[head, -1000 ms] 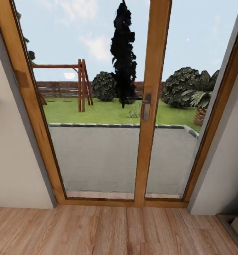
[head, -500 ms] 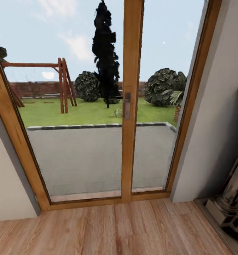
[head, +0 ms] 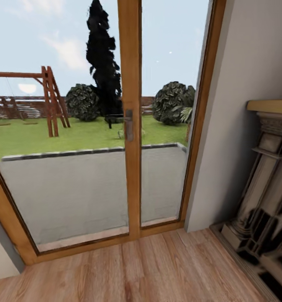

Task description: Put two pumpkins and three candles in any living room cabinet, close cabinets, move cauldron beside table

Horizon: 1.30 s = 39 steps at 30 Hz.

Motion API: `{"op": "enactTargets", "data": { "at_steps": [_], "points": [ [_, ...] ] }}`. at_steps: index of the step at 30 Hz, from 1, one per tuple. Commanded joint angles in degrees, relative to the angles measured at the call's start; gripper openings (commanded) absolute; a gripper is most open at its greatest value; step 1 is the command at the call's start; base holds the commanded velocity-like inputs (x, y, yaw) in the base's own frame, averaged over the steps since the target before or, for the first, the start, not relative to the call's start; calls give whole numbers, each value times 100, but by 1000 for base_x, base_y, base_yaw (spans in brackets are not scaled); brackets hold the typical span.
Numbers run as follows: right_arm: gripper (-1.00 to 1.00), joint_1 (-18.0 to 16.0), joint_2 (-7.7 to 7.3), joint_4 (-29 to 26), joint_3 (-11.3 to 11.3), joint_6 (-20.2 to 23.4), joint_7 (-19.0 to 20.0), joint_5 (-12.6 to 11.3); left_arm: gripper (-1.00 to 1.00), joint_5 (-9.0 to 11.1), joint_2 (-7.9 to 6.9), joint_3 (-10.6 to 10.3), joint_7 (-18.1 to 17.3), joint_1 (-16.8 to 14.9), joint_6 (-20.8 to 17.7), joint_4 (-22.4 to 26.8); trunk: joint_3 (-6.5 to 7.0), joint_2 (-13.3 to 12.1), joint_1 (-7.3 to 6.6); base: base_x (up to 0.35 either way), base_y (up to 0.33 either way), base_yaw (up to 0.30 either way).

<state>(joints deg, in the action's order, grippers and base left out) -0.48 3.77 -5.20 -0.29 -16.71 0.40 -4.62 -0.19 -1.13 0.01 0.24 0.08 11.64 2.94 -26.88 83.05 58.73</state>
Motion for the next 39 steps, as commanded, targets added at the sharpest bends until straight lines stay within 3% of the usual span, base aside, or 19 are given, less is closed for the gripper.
{"op": "enactTargets", "data": {
  "at_steps": [1, 39],
  "points": [
    [100, -5, 2, 7, 2, -25, 4, -48, 100, -3, -1, -3, 2, 1, 14, 6, -5, 3, 0, 0, 0, -291],
    [100, -5, 9, 54, 11, -39, 10, -30, 100, -7, -1, -18, 2, 1, 14, 8, -5, 3, 0, 0, 0, -291]
  ]
}}
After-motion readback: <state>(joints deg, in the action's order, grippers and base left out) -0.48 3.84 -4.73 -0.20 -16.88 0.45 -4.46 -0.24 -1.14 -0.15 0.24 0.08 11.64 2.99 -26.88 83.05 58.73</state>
